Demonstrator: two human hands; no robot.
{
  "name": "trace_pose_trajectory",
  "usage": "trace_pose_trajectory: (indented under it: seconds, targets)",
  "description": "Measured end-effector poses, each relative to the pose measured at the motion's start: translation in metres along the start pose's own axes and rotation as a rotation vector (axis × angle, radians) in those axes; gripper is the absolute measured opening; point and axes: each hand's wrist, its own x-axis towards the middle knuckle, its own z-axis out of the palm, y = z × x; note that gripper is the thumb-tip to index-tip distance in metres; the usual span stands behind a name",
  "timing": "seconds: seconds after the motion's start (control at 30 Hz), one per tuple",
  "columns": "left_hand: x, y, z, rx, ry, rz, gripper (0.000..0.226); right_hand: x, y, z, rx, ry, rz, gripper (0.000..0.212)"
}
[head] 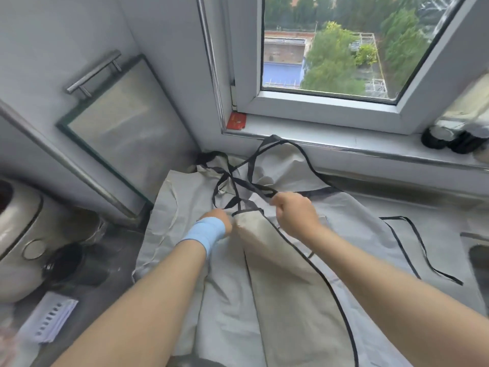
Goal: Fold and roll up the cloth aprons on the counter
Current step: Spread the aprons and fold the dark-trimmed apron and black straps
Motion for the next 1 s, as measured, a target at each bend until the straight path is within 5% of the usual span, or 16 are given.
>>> trace_pose_trajectory:
  seconds: [0.1,0.23,0.33,0.53,0.63,0.73,0.9,1.0]
  targets:
    - [0.012,-0.012,-0.012,-0.204,-0.041,-0.016,0.025,0.046,-0.056,0.0,0.039,-0.207,0.042,0.033]
    - [0.019,-0.024,-0.018,-0.358,-0.1,-0.05,0.034,0.075,-0.095,0.019,-0.39,-0.556,-0.002,0.069]
    - [0.028,-0.03,-0.017,-0.548,-0.154,-0.101,0.029,0.079,-0.088,0.025,-0.389,-0.73,-0.144,0.043]
    - [0.045,-0.006,-0.002,-0.863,-0.278,-0.16,0.011,0.082,-0.018,-0.001,0.455,-0.592,0.05,0.018]
    - [0.047,0.02,0.01,-1.146,-0.346,-0.033,0.022,0.073,0.009,-0.008,0.757,-0.475,0.174,0.011]
    - [0.048,0.036,0.021,-1.104,-0.299,0.159,0.045,0.076,0.024,-0.009,0.543,-0.394,0.241,0.01]
    - [0.033,0.045,0.018,-0.961,-0.097,0.237,0.012,0.089,-0.01,-0.013,-0.022,-0.378,0.106,0.026]
    - [0.026,0.048,0.011,-0.875,-0.008,0.253,0.029,0.095,-0.047,-0.012,-0.183,-0.358,0.128,0.027]
